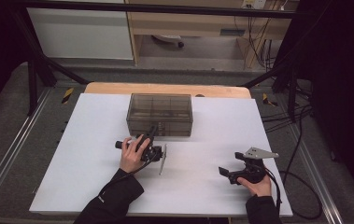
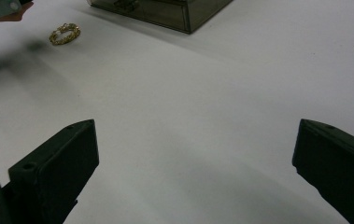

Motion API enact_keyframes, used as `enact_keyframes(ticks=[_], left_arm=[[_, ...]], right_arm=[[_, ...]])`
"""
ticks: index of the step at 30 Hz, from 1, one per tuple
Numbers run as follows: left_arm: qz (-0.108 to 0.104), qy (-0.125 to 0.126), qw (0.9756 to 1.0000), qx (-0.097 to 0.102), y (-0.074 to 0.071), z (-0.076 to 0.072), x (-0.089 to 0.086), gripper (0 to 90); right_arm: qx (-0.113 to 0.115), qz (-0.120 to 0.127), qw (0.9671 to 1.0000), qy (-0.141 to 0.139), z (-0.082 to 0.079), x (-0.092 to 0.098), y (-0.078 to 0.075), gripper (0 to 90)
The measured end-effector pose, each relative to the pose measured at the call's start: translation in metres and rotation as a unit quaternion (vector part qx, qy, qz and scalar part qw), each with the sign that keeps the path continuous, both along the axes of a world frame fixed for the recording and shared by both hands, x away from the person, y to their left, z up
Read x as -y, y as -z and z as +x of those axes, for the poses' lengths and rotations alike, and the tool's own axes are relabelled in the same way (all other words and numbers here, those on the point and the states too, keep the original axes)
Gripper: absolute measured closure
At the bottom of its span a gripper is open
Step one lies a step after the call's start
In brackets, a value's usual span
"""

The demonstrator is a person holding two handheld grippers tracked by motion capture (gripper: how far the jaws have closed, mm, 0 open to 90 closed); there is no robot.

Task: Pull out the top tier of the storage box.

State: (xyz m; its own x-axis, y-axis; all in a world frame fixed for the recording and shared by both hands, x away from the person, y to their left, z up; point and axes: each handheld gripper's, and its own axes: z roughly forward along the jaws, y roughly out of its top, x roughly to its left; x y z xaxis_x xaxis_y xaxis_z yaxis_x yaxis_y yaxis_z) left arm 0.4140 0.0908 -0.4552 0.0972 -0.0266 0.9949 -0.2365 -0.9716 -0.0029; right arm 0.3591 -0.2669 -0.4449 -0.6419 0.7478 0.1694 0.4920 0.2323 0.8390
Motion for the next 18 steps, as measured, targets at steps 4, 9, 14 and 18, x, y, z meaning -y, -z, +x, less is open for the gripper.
enact_keyframes(ticks=[4, 9, 14, 18], left_arm=[[-0.001, 0.000, 1.0000, 0.001, 0.0005, -0.0026, -0.0003, 81.0], [-0.002, 0.000, 1.0000, 0.001, 0.0003, -0.0048, 0.0002, 80.9], [-0.011, 0.002, 0.9999, -0.011, -0.0015, -0.0052, -0.0011, 80.7], [-0.019, 0.010, 0.9996, -0.016, -0.0040, -0.0058, -0.0021, 71.6]], right_arm=[[0.000, 0.000, 1.0000, 0.000, 0.0000, 0.0001, -0.0001, 1.2], [0.000, -0.001, 1.0000, 0.000, 0.0000, -0.0001, 0.0001, 1.2], [0.000, -0.001, 1.0000, 0.000, 0.0000, -0.0003, 0.0002, 1.2], [0.000, -0.001, 1.0000, 0.000, 0.0000, -0.0004, 0.0003, 1.2]])
